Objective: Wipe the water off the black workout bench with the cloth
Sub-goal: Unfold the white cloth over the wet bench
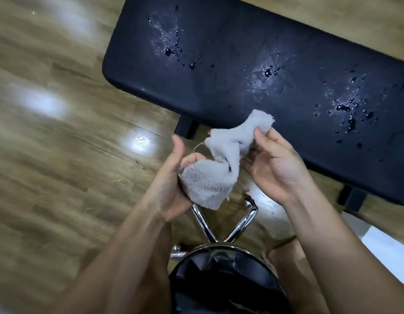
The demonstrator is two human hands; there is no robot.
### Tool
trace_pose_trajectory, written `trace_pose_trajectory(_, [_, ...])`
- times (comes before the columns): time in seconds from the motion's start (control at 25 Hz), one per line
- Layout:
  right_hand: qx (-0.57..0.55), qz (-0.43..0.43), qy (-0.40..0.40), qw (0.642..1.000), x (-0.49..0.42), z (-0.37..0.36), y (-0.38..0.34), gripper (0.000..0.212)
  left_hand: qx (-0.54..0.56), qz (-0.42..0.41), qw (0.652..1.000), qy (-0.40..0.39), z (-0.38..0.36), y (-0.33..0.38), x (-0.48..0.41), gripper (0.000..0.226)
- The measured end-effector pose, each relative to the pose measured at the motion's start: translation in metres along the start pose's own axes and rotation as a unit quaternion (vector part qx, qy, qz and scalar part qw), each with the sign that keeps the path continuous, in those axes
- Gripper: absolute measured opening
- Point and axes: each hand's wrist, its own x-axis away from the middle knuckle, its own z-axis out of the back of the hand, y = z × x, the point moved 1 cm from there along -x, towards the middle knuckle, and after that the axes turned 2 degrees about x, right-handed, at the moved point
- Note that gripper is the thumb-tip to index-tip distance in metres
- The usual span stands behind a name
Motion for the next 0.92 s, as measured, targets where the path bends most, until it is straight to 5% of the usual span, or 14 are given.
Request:
trace_pose_trajectory(0.16, [0.015, 0.014, 0.003, 1.000, -0.010, -0.015, -0.002, 0.014, -0.125, 0.031, 0.991, 0.026, 0.003, -0.001, -0.002, 0.041])
trace_pose_trajectory(0.28, [-0.068, -0.049, -0.027, 0.996, -0.013, -0.013, 0.015, 0.023, -0.123, 0.060, 0.990, 0.025, 0.006, -0.001, -0.002, 0.039])
trace_pose_trajectory(0.44, [-0.049, -0.127, 0.021, 0.991, -0.013, 0.007, 0.051, 0.034, -0.072, 0.004, 0.997, 0.028, 0.025, -0.006, 0.000, 0.004])
trace_pose_trajectory(0.56, [-0.038, -0.220, -0.031, 0.974, -0.009, 0.017, 0.079, 0.059, -0.080, -0.045, 0.995, 0.035, 0.036, -0.005, 0.004, 0.024])
trace_pose_trajectory(0.68, [0.026, -0.200, -0.056, 0.978, -0.018, 0.021, 0.079, 0.074, -0.149, -0.068, 0.985, 0.059, 0.033, 0.001, 0.009, 0.027])
trace_pose_trajectory(0.92, [0.175, -0.157, -0.129, 0.963, -0.007, 0.012, 0.037, 0.051, -0.190, -0.175, 0.962, 0.092, 0.011, 0.022, 0.011, 0.019])
